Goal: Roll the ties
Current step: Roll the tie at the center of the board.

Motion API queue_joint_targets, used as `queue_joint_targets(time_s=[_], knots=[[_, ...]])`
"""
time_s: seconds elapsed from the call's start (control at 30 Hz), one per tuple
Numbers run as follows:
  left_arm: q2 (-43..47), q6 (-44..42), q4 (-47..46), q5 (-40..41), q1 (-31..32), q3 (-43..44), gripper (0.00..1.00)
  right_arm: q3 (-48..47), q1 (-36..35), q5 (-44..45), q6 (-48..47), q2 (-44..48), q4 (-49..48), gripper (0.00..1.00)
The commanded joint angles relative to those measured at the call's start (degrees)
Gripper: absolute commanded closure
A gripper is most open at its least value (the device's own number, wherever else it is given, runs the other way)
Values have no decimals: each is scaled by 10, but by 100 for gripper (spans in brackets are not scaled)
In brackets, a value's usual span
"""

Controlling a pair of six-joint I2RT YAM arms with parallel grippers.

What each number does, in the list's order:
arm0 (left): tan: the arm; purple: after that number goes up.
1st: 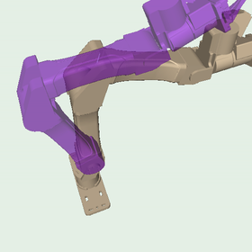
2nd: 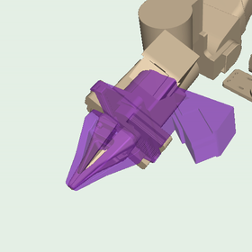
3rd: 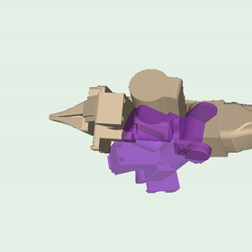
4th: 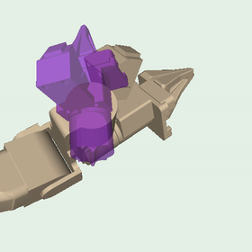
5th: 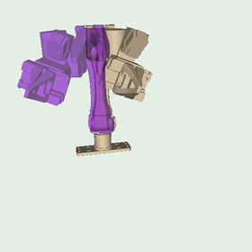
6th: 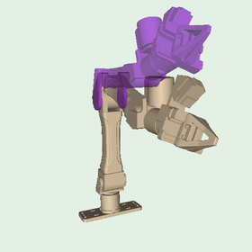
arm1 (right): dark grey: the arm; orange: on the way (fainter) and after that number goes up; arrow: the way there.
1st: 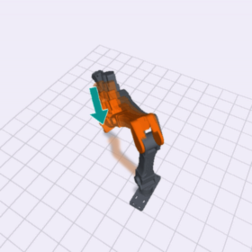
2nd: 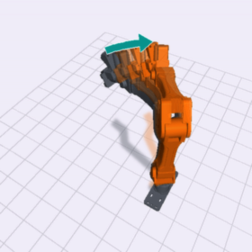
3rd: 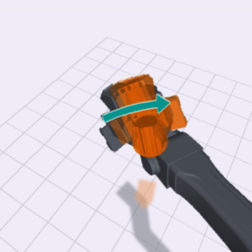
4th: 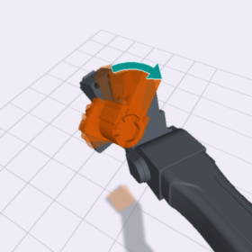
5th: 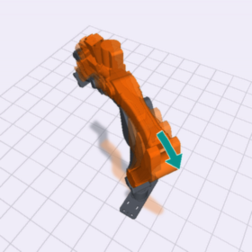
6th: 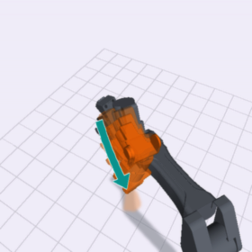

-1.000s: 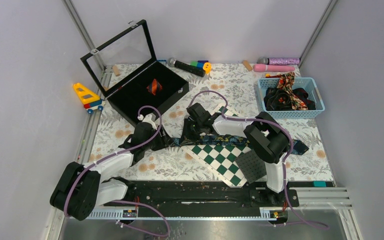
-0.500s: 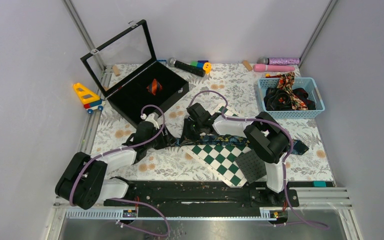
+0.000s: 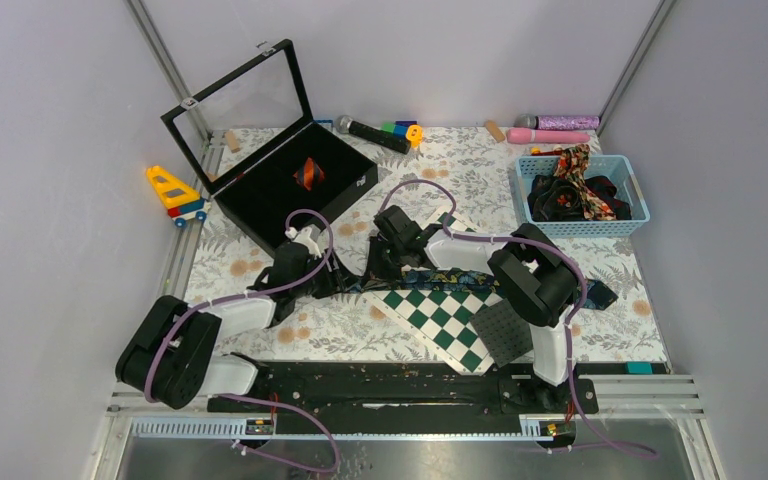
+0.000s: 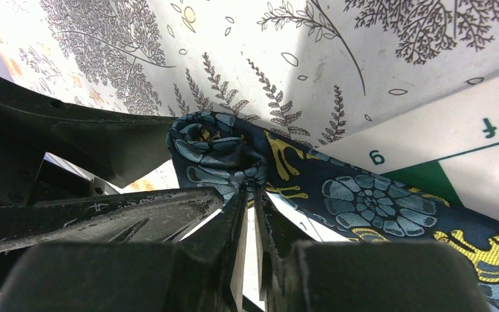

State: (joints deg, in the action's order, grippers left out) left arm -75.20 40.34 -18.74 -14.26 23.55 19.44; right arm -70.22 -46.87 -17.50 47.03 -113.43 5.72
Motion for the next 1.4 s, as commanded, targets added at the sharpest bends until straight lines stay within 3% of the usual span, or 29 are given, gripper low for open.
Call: queue_joint_targets(time_s=[0.0, 0.63, 1.07, 1.37], knots=[[-13, 0, -43, -23, -3, -10, 46, -20, -4, 18, -7, -6, 15, 85], [-14, 1, -49, -35, -3, 2, 60, -23, -4, 13, -12, -8, 15, 85], [-4, -9, 24, -7, -3, 44, 69, -37, -2, 9, -32, 24, 15, 84], [19, -55, 155, 38, -2, 102, 70, 2, 45, 31, -44, 141, 14, 84]])
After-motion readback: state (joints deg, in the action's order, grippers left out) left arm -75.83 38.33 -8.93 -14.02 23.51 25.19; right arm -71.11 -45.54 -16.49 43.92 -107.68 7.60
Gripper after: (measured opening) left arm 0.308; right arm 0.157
